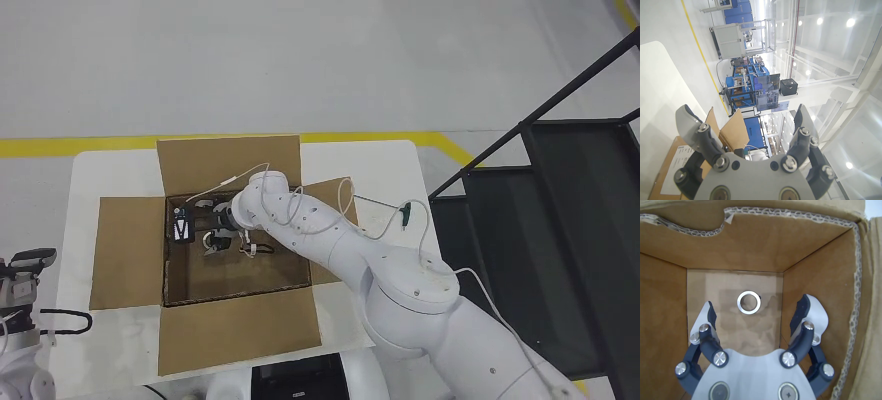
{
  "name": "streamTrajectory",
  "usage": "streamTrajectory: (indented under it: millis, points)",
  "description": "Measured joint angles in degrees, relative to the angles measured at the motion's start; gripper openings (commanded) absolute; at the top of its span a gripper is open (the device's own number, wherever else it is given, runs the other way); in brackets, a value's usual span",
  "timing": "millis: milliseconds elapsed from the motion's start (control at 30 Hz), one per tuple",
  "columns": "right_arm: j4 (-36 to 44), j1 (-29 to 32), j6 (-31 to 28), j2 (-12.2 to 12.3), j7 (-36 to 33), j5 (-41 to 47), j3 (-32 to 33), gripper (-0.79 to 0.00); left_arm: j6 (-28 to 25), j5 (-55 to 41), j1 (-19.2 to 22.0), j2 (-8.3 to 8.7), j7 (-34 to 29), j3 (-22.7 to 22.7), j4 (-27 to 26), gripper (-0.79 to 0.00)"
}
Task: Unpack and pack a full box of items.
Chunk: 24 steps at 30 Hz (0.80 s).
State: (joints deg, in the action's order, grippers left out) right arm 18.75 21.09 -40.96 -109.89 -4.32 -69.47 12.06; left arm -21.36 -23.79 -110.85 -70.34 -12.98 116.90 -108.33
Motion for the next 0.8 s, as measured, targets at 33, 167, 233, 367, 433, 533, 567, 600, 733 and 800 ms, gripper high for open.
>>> streamTrajectory:
  millis: [33,167,233,367,433,533,567,600,733,800]
  points:
    - [0.0,0.0,0.0,0.0,0.0,0.0,0.0,0.000,0.0,0.0,0.0,0.00,0.0,0.0,0.0,0.000]
    - [0.0,0.0,0.0,0.0,0.0,0.0,0.0,0.000,0.9,-0.9,0.4,0.13,1.0,4.7,-3.8,0.000]
    - [0.0,0.0,0.0,0.0,0.0,0.0,0.0,0.000,1.8,-1.4,-0.1,0.17,0.5,7.2,-5.3,0.000]
    - [0.0,0.0,0.0,0.0,0.0,0.0,0.0,0.000,3.0,-1.0,-1.5,0.26,-1.8,12.2,-7.0,0.000]
    - [0.0,0.0,0.0,0.0,0.0,0.0,0.0,0.000,2.7,-0.5,-2.2,0.17,-2.7,13.4,-7.0,0.000]
    - [0.0,0.0,0.0,0.0,0.0,0.0,0.0,0.000,1.8,-0.3,-3.9,-0.13,-4.1,14.1,-6.7,0.000]
    - [0.0,0.0,0.0,0.0,0.0,0.0,0.0,0.000,1.7,-0.4,-4.6,-0.29,-4.3,14.2,-6.4,0.000]
    - [0.0,0.0,0.0,0.0,0.0,0.0,0.0,0.000,1.8,-0.2,-5.1,-0.40,-4.3,14.3,-6.0,0.000]
    - [0.0,0.0,0.0,0.0,0.0,0.0,0.0,0.000,3.9,4.3,-6.0,-0.84,-1.0,14.6,-3.9,0.000]
    - [0.0,0.0,0.0,0.0,0.0,0.0,0.0,0.000,4.6,5.5,-5.7,-1.23,2.5,13.8,-3.2,0.000]
